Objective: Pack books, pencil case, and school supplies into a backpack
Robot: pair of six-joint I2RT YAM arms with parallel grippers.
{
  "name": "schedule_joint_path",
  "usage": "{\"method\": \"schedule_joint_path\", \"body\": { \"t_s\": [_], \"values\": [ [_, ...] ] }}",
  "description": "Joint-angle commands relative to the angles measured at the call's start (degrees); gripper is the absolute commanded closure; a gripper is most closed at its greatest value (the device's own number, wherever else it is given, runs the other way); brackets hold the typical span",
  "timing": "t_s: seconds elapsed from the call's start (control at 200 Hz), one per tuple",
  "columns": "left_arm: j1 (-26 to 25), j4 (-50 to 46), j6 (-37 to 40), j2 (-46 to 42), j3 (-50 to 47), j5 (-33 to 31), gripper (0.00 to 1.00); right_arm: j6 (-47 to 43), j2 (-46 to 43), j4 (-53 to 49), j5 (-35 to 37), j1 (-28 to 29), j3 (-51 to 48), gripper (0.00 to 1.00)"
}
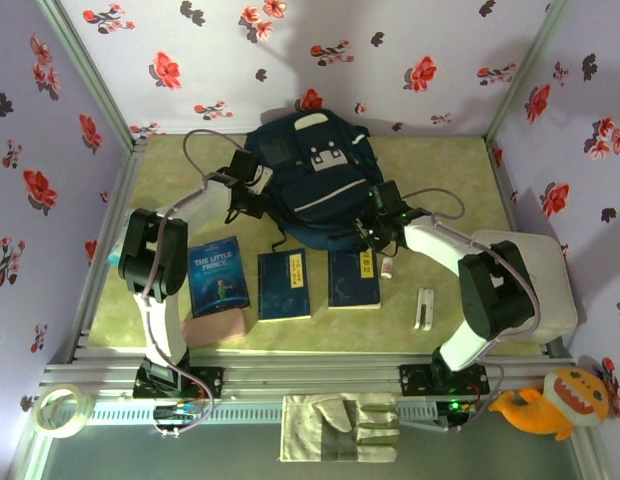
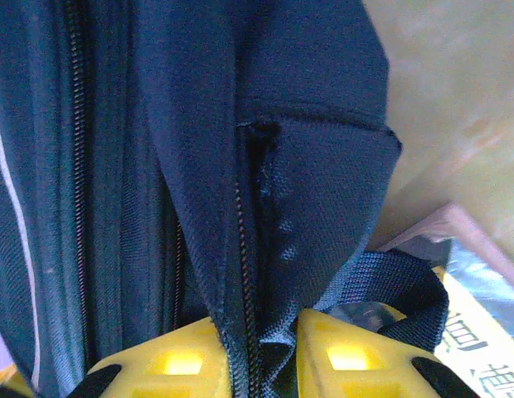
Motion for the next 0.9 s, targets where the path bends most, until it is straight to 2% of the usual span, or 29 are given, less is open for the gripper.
{"method": "schedule_joint_path", "body": {
  "t_s": [0.0, 0.28, 0.41, 0.485, 0.64, 0.82, 0.895],
  "values": [
    [2.0, 2.0, -3.9, -0.8, 2.0, -3.3, 0.96, -1.1, 2.2, 9.2, -4.9, 1.9, 2.7, 0.75],
    [6.5, -2.1, -15.9, -6.3, 1.5, -3.1, 0.60, -3.5, 13.1, 13.3, -10.5, 8.3, 14.2, 0.72],
    [9.0, -2.6, -21.6, -9.4, -0.9, -0.7, 0.48, -7.2, 18.1, 8.5, -10.9, 8.9, 20.4, 0.65],
    [9.7, -2.8, -23.1, -11.2, -2.5, 1.8, 0.42, -10.8, 18.9, 3.6, -9.1, 8.9, 22.5, 0.56],
    [9.7, -4.1, -24.7, -14.3, -5.5, 5.6, 0.30, -18.5, 13.9, -4.0, -3.7, 8.1, 22.1, 0.38],
    [8.5, -3.6, -28.1, -17.1, -8.1, 12.7, 0.19, -27.5, 3.3, -12.5, 5.7, 6.9, 16.7, 0.27],
    [6.7, -3.0, -29.2, -18.1, -8.7, 13.5, 0.14, -29.7, 0.0, -15.0, 8.5, 6.3, 13.5, 0.26]
  ]
}}
